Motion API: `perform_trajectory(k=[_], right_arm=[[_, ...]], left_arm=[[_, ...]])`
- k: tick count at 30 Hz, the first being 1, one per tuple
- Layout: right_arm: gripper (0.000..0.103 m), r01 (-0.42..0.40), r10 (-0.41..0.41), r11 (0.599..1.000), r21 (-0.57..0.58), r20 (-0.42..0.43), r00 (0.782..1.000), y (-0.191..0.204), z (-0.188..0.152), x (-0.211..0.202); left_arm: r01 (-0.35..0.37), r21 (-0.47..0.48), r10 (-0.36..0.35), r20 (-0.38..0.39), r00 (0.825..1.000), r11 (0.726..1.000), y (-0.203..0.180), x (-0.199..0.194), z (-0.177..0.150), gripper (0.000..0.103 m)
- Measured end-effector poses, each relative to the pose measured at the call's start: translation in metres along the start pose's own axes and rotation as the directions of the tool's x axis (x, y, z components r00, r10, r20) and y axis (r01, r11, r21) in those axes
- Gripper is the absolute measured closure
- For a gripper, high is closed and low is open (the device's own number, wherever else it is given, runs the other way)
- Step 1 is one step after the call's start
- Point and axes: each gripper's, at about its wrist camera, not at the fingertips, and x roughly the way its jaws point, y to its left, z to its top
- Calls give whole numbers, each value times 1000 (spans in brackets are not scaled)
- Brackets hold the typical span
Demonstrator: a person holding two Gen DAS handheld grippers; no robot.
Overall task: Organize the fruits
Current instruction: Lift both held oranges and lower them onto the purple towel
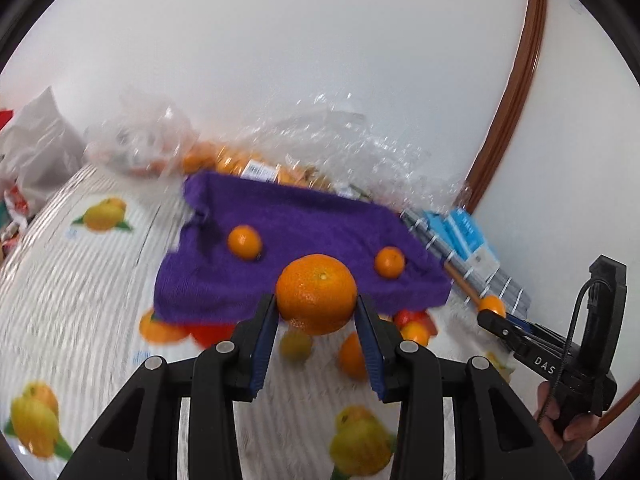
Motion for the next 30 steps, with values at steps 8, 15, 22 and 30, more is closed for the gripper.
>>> perform_trajectory(k=[8, 15, 22, 30], right_arm=[[71, 2, -2, 1000, 4, 81, 997, 9, 57, 22], [71, 5, -9, 999, 34, 94, 996, 5, 71, 63], [71, 80, -81, 997, 9, 53, 995, -8, 61, 81], [70, 77, -78, 995, 61, 16, 997, -26, 58, 88]], left_arm=[[-41, -24, 42, 74, 996, 999, 9, 35, 52, 65], [-63, -73, 66, 46, 997, 995, 34, 71, 47, 65], [-129, -97, 135, 62, 989, 987, 48, 78, 41, 65], [-133, -148, 140, 39, 989, 980, 59, 81, 40, 65]])
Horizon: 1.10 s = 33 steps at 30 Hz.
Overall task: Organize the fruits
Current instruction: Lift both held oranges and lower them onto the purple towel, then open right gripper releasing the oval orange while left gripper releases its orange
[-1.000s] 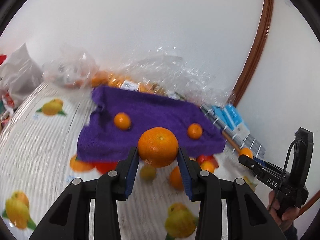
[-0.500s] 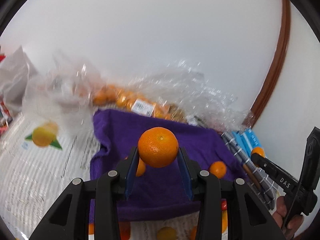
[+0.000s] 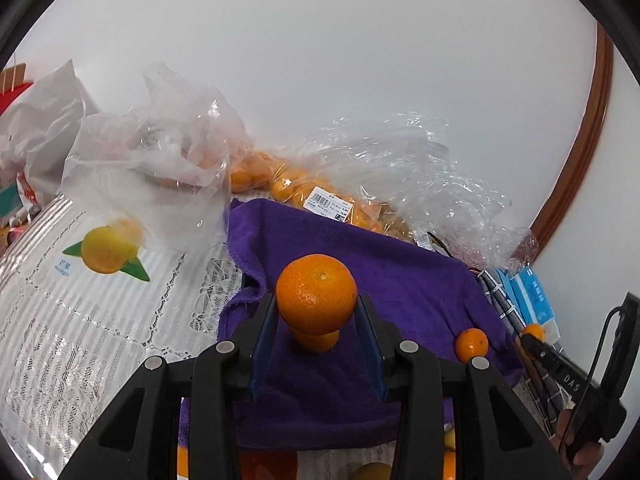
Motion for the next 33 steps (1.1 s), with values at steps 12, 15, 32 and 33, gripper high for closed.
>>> perform_trajectory(k=[12, 15, 32, 33], right_arm=[[70, -70, 69, 998, -7, -76, 995, 10, -10, 19], [70, -85, 86, 996, 8, -99, 991, 10, -13, 26], [69, -98, 98, 995, 9, -69, 993, 11, -14, 22], [69, -96, 96, 995, 14, -62, 993, 10, -14, 21]], left_arm=[[-2, 21, 3, -75, 997, 1000, -7, 15, -10, 65], [9, 12, -8, -85, 996, 1000, -6, 15, -10, 65], [30, 98, -19, -118, 993, 995, -26, 20, -16, 65], [29, 96, -18, -122, 992, 995, -26, 20, -16, 65]])
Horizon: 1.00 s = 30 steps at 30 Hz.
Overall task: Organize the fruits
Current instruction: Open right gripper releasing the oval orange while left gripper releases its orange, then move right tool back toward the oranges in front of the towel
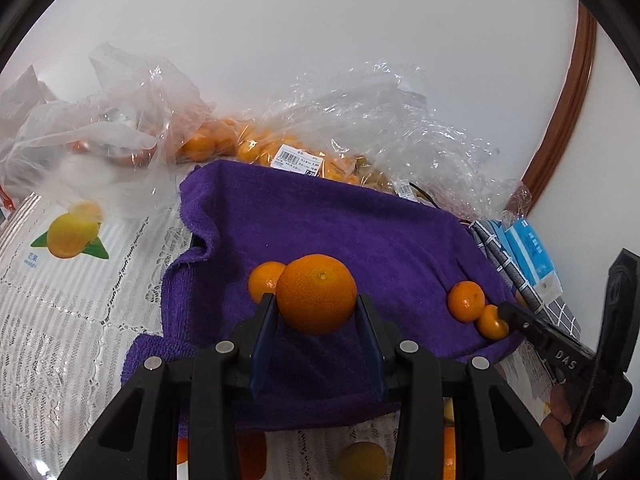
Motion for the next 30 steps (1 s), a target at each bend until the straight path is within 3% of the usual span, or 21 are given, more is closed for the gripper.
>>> perform_trajectory(k=[3, 11, 15, 25, 30], right_arm=[[57, 23, -23, 1000, 10, 16, 1000, 0, 1, -5], [56, 57, -57, 998, 9, 34, 998, 4, -4, -16], [56, 70, -71, 997, 36, 36, 997, 7, -8, -33], [56, 52, -54, 998, -30, -49, 997, 31, -41, -54], [58, -13, 13, 1000, -4, -109, 994, 35, -55, -53]], left_arm=[[-3, -4, 3, -2, 1000, 1000, 0, 1, 0, 65], [1, 27, -1, 14, 1000, 1000, -5, -2, 0, 64], [16, 31, -17, 56, 998, 999, -5, -10, 1, 52], [14, -11, -13, 99, 995, 1000, 4, -21, 6, 49], [10, -21, -7, 119, 993, 1000, 7, -25, 8, 49]])
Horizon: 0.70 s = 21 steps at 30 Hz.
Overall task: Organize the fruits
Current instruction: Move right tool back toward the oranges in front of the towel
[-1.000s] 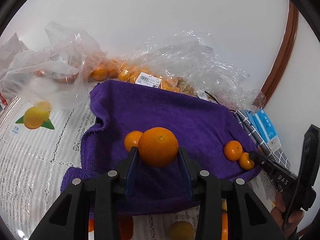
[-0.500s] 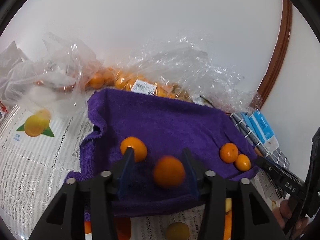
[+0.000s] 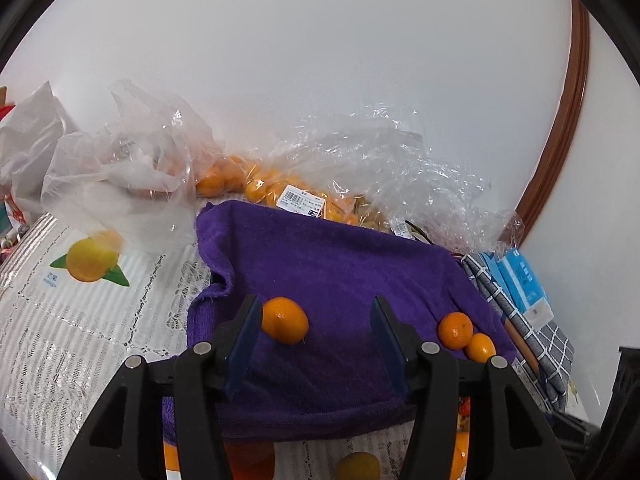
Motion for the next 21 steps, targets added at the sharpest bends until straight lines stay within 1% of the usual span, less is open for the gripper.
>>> perform_trajectory(k=[2, 4, 6, 8, 10, 11, 12, 13, 14, 19, 21], right_arm=[[58, -25, 25, 1000, -4, -13, 1000, 4, -1, 1], [58, -44, 44, 999, -7, -15, 999, 9, -1, 2], [58, -40, 40, 999, -4, -18, 999, 11, -1, 5], [59, -45, 45, 999, 6, -39, 998, 12, -2, 10], [61, -43, 44, 999, 16, -41, 998, 11, -2, 12], [67, -50, 50, 999, 16, -45, 998, 10, -1, 13], [70, -69, 70, 997, 17, -47, 996, 9, -1, 13], [71, -87, 88, 996, 25, -51, 995, 7, 0, 14], [71, -89, 90, 996, 29, -53, 995, 6, 1, 14], [71, -59, 61, 996, 69, -25, 998, -8, -2, -3], [71, -24, 26, 998, 63, -25, 999, -13, -5, -12]], left_arm=[[-5, -9, 5, -14, 1000, 1000, 2, 3, 0, 49], [4, -26, -5, -22, 1000, 1000, 4, 4, 1, 49], [5, -30, -5, -18, 1000, 1000, 5, 3, 1, 49], [-1, -28, 1, -11, 1000, 1000, 5, 1, 1, 49], [0, -30, 0, -9, 1000, 1000, 5, 1, 1, 49], [-2, -32, 1, -11, 1000, 999, 6, 1, 1, 49], [-2, -34, 1, -16, 1000, 999, 6, 2, 1, 49], [0, -37, -1, -19, 1000, 999, 7, 2, 2, 49], [2, -39, -2, -21, 1000, 999, 7, 3, 2, 49], [1, -31, -2, -10, 1000, 1000, 6, 0, 2, 49], [4, -33, -5, -13, 1000, 999, 5, 1, 2, 49]])
